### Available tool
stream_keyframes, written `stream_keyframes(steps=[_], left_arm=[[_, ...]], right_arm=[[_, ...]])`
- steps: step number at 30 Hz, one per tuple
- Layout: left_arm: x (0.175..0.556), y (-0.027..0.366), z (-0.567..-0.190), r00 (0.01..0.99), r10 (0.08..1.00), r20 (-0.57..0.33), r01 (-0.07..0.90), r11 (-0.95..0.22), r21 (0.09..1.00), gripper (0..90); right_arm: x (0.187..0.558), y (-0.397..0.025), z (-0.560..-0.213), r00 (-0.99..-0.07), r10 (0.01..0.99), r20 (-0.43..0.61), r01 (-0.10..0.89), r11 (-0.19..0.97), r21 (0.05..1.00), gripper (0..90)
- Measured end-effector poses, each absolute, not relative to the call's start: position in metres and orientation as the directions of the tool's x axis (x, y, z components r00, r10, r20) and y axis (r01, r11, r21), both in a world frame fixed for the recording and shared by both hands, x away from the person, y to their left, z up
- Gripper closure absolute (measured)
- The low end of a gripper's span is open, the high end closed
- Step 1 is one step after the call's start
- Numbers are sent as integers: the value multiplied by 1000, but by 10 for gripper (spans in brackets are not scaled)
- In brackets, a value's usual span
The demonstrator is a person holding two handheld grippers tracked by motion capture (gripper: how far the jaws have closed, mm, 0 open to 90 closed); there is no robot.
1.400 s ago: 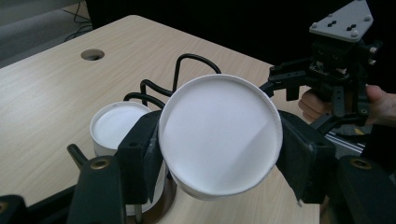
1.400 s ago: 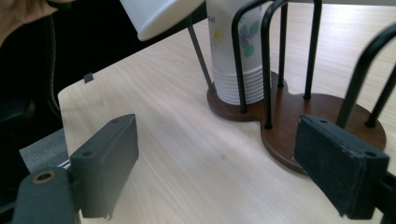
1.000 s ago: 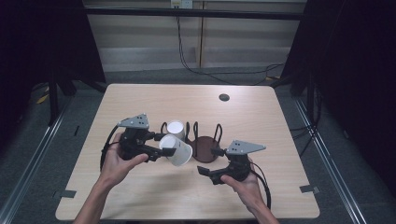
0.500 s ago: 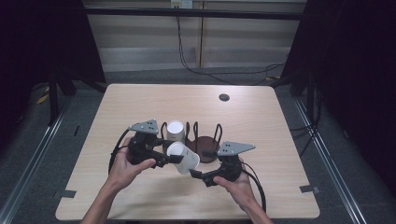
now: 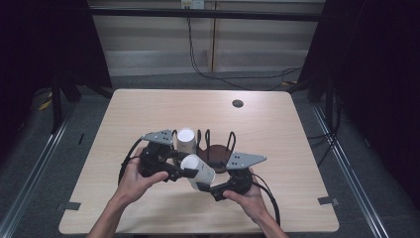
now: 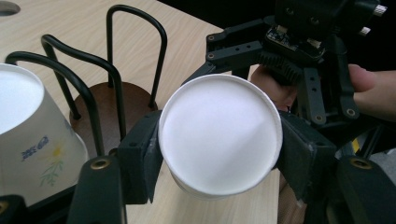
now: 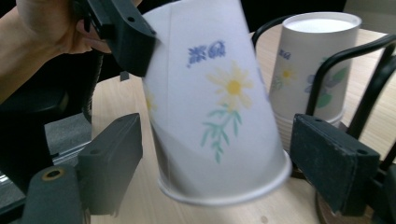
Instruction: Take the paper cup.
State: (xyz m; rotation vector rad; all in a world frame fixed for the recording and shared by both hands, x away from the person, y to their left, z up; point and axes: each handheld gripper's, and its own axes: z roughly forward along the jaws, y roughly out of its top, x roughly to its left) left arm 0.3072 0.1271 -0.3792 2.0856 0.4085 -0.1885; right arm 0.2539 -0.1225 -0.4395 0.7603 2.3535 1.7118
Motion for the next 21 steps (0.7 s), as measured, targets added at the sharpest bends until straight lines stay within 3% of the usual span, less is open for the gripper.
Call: stream_keyframes(steps=[6, 21], left_arm=[[307, 122, -381, 931, 196, -308, 366, -493, 790, 375], [311, 124, -385, 919, 202, -339, 395, -484, 781, 362]], right_arm=[[256, -117, -445, -874, 444, 197, 334, 256, 907, 168], [257, -113, -447, -879, 442, 182, 337, 304, 891, 291]])
